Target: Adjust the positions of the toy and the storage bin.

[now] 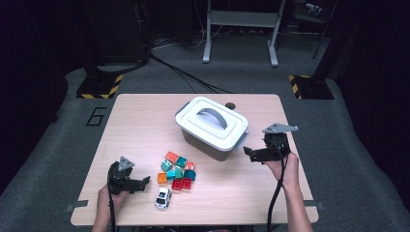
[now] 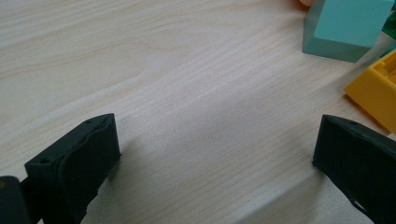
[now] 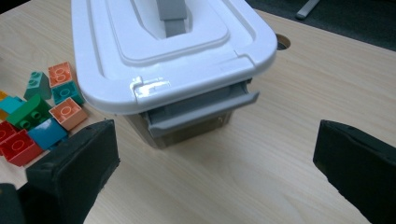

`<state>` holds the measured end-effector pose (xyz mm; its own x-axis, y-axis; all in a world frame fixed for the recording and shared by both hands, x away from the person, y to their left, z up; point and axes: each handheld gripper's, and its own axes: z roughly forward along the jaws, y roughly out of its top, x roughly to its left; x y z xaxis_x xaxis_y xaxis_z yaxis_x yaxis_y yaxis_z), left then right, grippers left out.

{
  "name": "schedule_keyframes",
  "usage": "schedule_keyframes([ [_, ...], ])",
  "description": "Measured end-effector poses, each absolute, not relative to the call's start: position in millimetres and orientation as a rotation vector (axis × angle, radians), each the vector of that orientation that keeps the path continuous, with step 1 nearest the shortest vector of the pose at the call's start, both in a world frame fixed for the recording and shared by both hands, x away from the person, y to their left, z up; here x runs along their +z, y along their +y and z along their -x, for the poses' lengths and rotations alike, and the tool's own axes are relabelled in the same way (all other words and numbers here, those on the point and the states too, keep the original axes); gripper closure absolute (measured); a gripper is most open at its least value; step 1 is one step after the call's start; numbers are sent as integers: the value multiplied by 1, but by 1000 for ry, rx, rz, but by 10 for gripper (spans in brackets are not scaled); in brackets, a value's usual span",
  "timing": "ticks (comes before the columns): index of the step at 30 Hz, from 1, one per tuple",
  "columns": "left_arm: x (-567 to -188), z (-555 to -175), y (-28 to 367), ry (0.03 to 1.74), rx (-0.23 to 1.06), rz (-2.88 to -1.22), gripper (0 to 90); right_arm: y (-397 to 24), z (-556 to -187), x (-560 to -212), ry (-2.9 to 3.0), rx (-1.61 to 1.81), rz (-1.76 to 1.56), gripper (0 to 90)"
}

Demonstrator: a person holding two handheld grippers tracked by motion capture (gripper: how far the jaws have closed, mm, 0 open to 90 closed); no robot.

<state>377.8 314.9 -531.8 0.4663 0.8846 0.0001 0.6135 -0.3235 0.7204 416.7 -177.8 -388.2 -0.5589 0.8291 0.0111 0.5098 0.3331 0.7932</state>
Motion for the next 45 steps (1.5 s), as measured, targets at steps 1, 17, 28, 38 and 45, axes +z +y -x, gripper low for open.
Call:
schedule_keyframes([
  [1, -532, -378, 315, 1240, 525, -2057, 2, -175, -419, -387, 2212, 1101, -1175, 0],
  [17, -532, -378, 315, 1244, 524, -2055, 2, -127, -461, -375, 2317, 1110, -1105, 0],
  [28, -531, -378, 315, 1238, 525, -2067, 2, -103, -488, -385, 2361, 1096, -1103, 263],
  [38, -531, -378, 316, 1235, 527, -2071, 2, -98, -511, -390, 2347, 1095, -1116, 539],
  [45, -531, -378, 316, 1232, 528, -2076, 2, -88, -507, -389, 2339, 1028, -1097, 665],
])
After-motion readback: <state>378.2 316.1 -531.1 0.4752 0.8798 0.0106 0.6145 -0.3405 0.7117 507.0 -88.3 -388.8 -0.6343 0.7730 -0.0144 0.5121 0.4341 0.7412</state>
